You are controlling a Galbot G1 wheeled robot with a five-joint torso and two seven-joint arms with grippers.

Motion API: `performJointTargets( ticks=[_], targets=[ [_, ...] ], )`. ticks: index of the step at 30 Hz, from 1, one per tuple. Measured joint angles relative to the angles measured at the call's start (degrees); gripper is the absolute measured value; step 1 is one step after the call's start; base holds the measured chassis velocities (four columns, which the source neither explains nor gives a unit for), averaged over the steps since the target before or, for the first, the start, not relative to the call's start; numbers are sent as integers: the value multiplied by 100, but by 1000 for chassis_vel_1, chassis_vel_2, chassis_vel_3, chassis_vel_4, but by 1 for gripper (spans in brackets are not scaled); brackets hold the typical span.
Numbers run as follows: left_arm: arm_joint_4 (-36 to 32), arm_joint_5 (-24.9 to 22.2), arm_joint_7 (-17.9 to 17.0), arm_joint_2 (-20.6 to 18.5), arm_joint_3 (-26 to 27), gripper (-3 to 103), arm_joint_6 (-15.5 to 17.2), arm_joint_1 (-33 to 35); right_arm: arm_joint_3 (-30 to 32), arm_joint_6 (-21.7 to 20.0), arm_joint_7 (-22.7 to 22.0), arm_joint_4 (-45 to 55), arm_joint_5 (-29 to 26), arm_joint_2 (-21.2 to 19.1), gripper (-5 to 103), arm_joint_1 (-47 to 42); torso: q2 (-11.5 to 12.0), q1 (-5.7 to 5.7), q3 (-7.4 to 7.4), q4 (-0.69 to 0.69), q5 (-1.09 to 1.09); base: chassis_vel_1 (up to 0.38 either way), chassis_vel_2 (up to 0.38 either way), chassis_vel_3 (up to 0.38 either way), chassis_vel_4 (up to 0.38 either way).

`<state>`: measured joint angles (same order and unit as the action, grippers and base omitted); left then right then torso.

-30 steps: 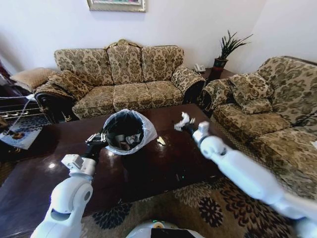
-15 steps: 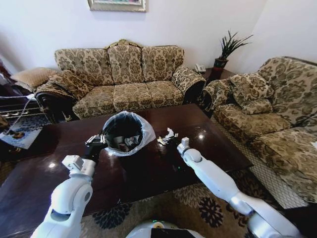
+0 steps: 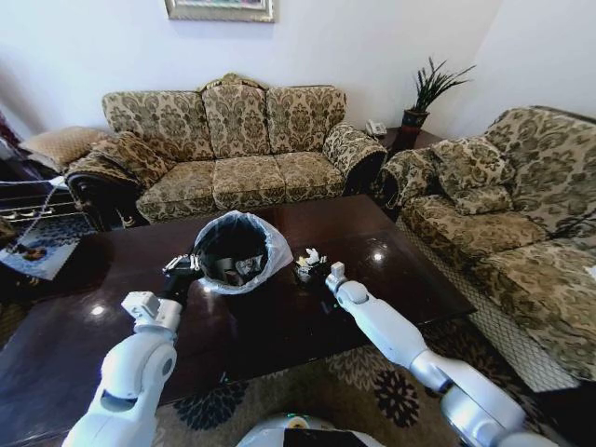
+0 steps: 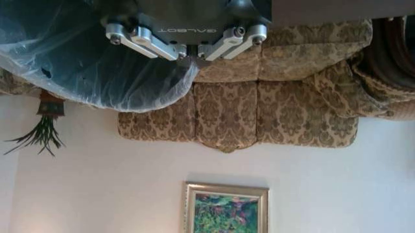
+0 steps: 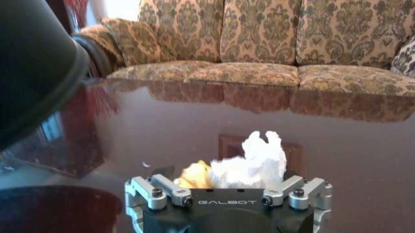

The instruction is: Move to the front of the table and place the trash on the table into the trash bin.

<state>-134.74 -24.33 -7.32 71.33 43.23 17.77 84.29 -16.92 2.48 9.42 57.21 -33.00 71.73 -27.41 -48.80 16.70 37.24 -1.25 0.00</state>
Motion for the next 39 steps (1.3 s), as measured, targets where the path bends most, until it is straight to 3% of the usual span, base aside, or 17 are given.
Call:
performJointTargets(
  ticks=[3, 9, 12, 19, 21, 25, 32, 35, 39],
  targets=[
    [0, -1, 2, -1, -1, 3, -1, -8, -12, -35, 3, -119, 54, 48, 93, 65, 0, 0, 0, -1, 0, 0, 0, 0, 0],
    [-1, -13, 3, 0, -21, 3, -1, -58, -71, -145, 50, -138, 98, 69, 69, 107, 0, 0, 0, 0, 0, 0, 0, 0, 0],
    [-1, -15, 7, 2, -27, 3, -1, -66, -88, -158, 60, -144, 122, 95, 63, 114, 0, 0, 0, 0, 0, 0, 0, 0, 0],
    [-16, -24, 7, -2, -12, 3, 0, -76, -113, -159, 92, -269, 227, 200, 31, 158, 0, 0, 0, -1, 1, 0, 0, 0, 0],
    [-21, -26, 7, -2, -11, 3, 1, -76, -113, -156, 92, -279, 251, 209, 31, 159, 0, 0, -1, -1, 1, 0, 0, 0, 0],
    [-29, -29, 7, -1, -10, 3, 2, -79, -98, -152, 76, -266, 302, 194, 10, 149, 0, 0, -1, -1, 0, 0, 0, 0, 0],
    [-55, -31, 7, 7, -10, 3, 10, -81, 150, -195, -368, 369, 298, 0, 2, -42, 0, 1, 1, 1, 1, 0, 0, 0, 0],
    [-61, -27, 7, 14, -33, 3, 14, -69, 432, -396, -715, 1645, 148, -363, 2, -44, 0, 0, 0, 2, 1, 0, 0, 0, 0],
    [-60, 2, 19, 53, -79, 3, 15, -67, 446, -567, -821, 2615, 44, -650, 2, 417, 0, 0, 0, 1, 0, 0, 0, 0, 0]
  ],
)
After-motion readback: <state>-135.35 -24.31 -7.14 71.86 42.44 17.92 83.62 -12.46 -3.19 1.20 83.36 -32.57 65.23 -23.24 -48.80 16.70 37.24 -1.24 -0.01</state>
